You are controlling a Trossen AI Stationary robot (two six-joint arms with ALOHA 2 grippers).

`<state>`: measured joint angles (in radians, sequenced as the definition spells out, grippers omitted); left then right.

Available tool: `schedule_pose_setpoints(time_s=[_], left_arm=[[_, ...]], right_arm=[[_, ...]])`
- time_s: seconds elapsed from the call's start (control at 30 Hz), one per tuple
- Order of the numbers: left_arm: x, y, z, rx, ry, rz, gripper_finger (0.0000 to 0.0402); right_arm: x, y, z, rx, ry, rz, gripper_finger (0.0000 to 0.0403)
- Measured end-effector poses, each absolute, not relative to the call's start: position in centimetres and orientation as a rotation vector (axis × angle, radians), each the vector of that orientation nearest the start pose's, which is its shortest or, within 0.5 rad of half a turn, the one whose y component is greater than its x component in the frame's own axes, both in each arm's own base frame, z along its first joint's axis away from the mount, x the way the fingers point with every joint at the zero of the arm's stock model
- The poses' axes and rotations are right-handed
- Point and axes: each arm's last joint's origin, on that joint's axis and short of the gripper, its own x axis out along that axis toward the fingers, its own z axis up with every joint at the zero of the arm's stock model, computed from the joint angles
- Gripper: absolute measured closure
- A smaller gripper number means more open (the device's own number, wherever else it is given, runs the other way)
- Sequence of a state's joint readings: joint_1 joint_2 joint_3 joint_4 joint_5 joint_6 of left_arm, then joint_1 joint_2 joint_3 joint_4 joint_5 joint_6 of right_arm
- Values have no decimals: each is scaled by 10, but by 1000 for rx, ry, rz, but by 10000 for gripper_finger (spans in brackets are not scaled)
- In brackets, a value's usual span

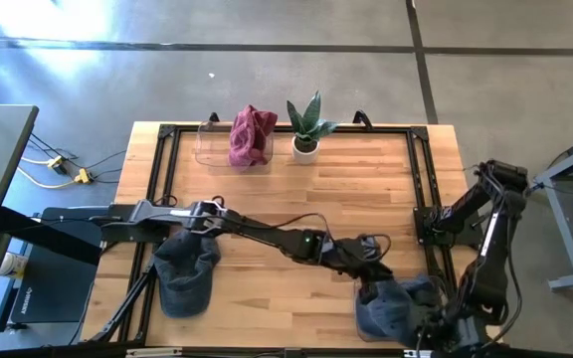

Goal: Pick & Place hat
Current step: Put the top blue cap into the bottom transparent bin

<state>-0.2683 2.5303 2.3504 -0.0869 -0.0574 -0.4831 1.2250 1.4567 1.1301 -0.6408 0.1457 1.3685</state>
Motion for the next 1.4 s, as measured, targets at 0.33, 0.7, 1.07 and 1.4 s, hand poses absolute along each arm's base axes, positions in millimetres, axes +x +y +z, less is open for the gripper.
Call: schedule_pose_setpoints(time_s=[0.33, 0.7, 1.07, 1.4], left_arm=[[562, -147, 245, -432, 316, -157, 355], [509, -137, 324, -339, 482, -37, 396], [499, -164, 309, -284, 590, -74, 401], [494, -181, 307, -276, 599, -104, 401]], right_arm=[[99, 265, 300, 707, 1248, 445, 396], [118, 232, 282, 575, 1056, -25, 400], [103, 253, 244, 431, 1687, 66, 402], [103, 201, 305, 709, 1256, -12, 402]])
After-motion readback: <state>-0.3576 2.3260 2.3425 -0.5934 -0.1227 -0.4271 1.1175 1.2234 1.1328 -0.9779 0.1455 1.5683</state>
